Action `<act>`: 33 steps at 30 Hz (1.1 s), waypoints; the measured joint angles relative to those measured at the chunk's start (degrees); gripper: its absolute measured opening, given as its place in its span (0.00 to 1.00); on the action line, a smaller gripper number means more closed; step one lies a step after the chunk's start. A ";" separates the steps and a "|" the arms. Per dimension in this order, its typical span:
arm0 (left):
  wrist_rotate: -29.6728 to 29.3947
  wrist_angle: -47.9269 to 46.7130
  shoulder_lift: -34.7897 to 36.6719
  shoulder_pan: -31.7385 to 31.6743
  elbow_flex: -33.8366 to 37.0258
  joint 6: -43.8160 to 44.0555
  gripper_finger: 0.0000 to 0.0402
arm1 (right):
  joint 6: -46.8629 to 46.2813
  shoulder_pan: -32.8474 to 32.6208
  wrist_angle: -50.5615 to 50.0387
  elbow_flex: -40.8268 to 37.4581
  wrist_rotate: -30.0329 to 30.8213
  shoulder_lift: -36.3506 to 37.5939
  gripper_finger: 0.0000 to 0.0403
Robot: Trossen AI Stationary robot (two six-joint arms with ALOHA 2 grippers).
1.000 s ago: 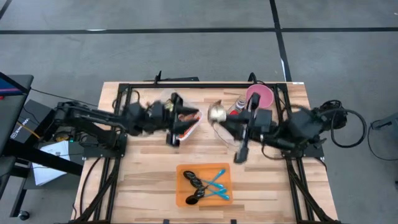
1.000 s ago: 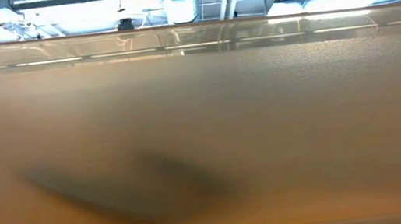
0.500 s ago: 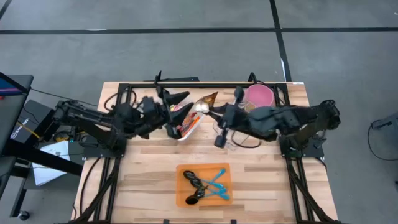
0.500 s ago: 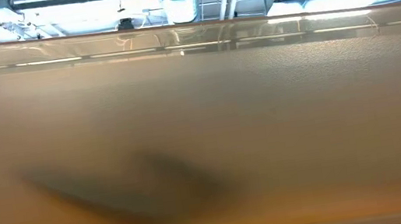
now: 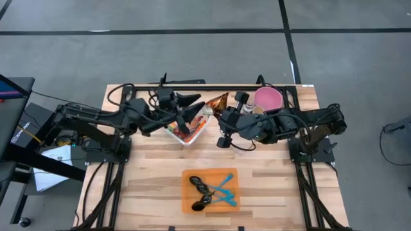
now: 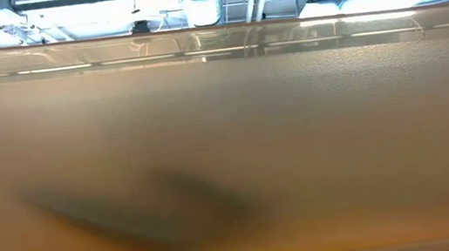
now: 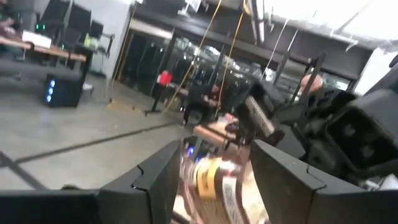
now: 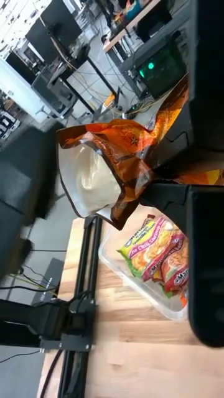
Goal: Pick & Place Food Item
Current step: Put the orange seasoning pack into the transparent bin
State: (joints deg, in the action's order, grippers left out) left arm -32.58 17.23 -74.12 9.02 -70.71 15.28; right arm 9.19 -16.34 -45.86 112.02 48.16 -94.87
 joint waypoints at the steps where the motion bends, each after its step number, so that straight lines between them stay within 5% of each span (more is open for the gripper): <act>1: 0.00 -1.03 -0.03 0.00 0.02 0.79 0.48 | 0.02 0.12 -0.20 0.02 -0.01 0.00 0.01; 17: 3.39 -4.89 0.03 -0.44 0.21 6.74 0.46 | -0.15 0.72 -0.42 0.03 -0.11 0.00 0.01; 22: 3.50 -5.53 0.03 -0.86 0.21 7.92 0.34 | -0.15 0.66 -0.42 0.05 -0.18 0.00 0.01; 29: 3.34 -5.30 -0.78 -0.85 0.19 10.75 0.05 | -0.15 0.64 -0.63 0.05 -0.20 0.00 0.01; 33: 3.23 -5.33 -0.93 -0.85 0.19 10.91 0.02 | -0.19 0.54 -0.67 0.05 -0.09 -0.02 0.03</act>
State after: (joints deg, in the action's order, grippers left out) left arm -29.34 11.91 -75.05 8.16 -70.52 26.20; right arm 9.01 -15.81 -46.53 112.07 48.07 -94.89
